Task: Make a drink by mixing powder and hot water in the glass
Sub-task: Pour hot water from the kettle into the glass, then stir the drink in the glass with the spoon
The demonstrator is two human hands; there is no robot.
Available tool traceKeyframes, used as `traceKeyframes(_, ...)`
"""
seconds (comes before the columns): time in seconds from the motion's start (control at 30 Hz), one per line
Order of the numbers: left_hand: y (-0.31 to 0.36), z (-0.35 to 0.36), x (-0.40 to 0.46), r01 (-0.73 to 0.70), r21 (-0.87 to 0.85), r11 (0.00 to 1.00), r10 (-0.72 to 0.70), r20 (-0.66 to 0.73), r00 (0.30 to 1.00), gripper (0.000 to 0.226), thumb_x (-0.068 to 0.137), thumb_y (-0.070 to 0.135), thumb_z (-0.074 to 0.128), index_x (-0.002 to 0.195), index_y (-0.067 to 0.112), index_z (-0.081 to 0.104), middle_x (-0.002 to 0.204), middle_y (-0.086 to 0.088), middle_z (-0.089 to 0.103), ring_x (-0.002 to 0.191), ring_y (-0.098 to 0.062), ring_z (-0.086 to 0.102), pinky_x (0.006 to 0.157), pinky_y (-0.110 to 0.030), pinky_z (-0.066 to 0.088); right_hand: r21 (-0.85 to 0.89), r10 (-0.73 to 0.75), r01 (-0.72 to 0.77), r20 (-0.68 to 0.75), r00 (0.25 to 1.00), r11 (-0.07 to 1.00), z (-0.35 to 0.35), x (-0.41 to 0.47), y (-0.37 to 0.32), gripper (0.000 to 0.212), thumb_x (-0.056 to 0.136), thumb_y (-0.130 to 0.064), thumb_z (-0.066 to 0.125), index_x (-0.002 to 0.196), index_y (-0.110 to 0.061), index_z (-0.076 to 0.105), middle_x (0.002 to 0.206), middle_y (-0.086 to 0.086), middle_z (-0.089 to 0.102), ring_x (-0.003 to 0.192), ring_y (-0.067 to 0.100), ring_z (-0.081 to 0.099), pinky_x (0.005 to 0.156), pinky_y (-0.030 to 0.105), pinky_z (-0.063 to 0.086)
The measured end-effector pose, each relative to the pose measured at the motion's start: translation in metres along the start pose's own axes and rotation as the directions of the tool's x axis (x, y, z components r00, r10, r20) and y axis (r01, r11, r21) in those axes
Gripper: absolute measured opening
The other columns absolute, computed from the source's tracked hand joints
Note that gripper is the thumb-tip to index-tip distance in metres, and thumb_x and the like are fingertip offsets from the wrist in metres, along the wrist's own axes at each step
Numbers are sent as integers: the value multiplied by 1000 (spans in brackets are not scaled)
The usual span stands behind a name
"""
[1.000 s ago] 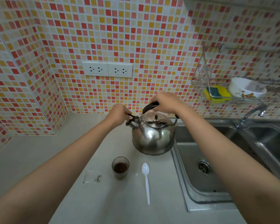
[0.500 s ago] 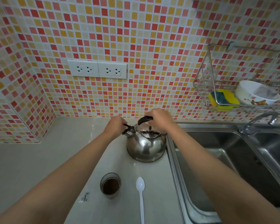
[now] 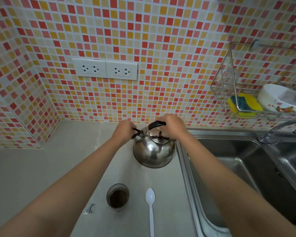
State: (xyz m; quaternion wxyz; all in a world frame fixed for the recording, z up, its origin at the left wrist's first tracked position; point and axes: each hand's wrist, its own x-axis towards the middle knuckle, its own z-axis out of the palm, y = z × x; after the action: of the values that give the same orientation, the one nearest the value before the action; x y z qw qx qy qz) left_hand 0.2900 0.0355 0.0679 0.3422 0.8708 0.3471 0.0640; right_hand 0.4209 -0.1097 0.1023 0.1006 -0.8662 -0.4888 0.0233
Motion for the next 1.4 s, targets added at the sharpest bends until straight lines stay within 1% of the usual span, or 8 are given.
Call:
traceKeyframes(0.23, -8, -3, -7, 21, -90, 996, -20, 10, 1000, 45, 88, 11, 68, 132, 5, 59, 126, -15, 65, 113, -29, 62, 98, -32, 47, 32, 38, -40, 40, 998, 999, 1, 1, 1, 30, 88, -8, 60, 113, -23, 67, 100, 7, 67, 90, 28, 65, 63, 32, 47)
traceKeyframes(0.4, -24, -39, -40, -36, -214, 976, 17, -89, 996, 41, 88, 23, 69, 127, 13, 63, 116, -4, 65, 101, -18, 60, 87, -28, 48, 140, 117, -101, -111, 987, 985, -20, -20, -13, 59, 87, -23, 67, 141, -22, 45, 143, 5, 45, 133, 23, 41, 107, 41, 41)
traceKeyframes(0.53, -53, -64, -95, -83, -346, 935, 38, -134, 990, 33, 87, 26, 69, 119, 17, 69, 103, 3, 68, 96, -11, 62, 90, -24, 47, 352, 239, -122, -311, 920, 928, -20, -73, -47, 41, 86, -29, 67, 126, -21, 60, 118, -1, 60, 107, 15, 57, 83, 26, 46)
traceKeyframes(0.67, -94, -44, -157, -48, -483, 874, 41, -26, 999, 44, 76, 26, 79, 118, 22, 66, 106, 1, 70, 96, -7, 65, 91, -28, 51, 442, 486, -457, 53, 873, 772, 36, -145, -76, 24, 81, -31, 70, 101, -19, 69, 99, 4, 72, 93, 23, 66, 76, 30, 51)
traceKeyframes(0.77, -119, -14, -191, 8, -525, 851, 33, 70, 997, 94, 43, 51, 89, 129, 28, 57, 116, 4, 66, 106, -11, 63, 92, -23, 50, 313, 567, -647, 314, 761, 695, 88, -194, -88, 19, 80, -37, 67, 90, -20, 65, 99, 2, 71, 91, 23, 66, 69, 24, 42)
traceKeyframes(0.93, -137, 30, -212, 76, -570, 818, 11, 148, 989, 128, 20, 57, 93, 137, 33, 47, 127, 5, 58, 119, -14, 56, 96, -19, 42, 194, 647, -766, 433, 628, 613, 136, -244, -103, 26, 83, -42, 62, 94, -19, 61, 85, -3, 63, 79, 20, 64, 63, 24, 40)
traceKeyframes(1.23, -134, 50, -215, 57, -568, 821, -35, 49, 998, 92, 46, 16, 96, 129, 26, 57, 125, -1, 63, 118, -18, 58, 105, -27, 44, 295, 699, -791, 371, 611, 536, 152, -251, -104, 15, 78, -25, 63, 86, -13, 66, 88, 5, 71, 80, 27, 69, 59, 24, 43)
traceKeyframes(1.4, -131, 50, -213, 61, -596, 800, -50, 35, 998, 81, 53, 7, 93, 126, 17, 61, 122, -5, 66, 118, -16, 58, 104, -26, 44, 653, 759, -670, 218, 613, 353, 132, -249, -95, 16, 76, -5, 66, 64, -15, 61, 66, 11, 70, 53, 27, 68, 55, 30, 52)
